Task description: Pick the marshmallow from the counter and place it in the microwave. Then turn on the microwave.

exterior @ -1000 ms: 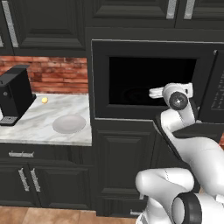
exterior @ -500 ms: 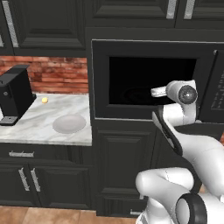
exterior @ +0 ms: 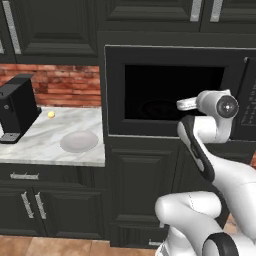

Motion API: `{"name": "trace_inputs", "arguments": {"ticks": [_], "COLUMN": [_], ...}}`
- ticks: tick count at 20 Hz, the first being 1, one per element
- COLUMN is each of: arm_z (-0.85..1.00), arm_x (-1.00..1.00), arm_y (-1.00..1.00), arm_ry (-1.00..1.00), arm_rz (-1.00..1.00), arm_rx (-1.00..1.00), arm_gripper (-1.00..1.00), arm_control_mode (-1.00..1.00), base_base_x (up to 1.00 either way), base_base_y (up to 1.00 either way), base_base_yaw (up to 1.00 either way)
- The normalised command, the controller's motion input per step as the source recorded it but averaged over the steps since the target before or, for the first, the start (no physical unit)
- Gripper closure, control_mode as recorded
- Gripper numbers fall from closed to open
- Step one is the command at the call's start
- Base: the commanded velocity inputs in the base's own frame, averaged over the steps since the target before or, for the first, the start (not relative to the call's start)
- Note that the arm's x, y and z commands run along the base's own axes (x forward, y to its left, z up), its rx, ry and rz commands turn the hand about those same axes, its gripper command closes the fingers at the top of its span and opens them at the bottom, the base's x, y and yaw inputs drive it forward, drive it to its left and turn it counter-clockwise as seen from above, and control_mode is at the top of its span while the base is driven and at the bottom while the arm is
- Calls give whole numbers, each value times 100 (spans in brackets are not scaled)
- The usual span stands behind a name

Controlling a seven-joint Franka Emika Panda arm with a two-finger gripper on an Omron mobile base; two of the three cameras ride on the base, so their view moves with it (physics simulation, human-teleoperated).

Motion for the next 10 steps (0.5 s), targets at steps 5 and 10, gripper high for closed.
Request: {"name": "trace_inputs", "arguments": {"ticks": [5,10], "arm_z": [14,12], "arm_x": [-46,-52], "arm_y": [0,0], "arm_ry": [0,0], "arm_rz": [2,1], "arm_rx": [0,1], "arm_gripper": [100,100], "arm_control_mode": [-100,-100], "base_base_x": [0,0], "base_base_y": [0,0], "base_base_yaw": [0,0]}}
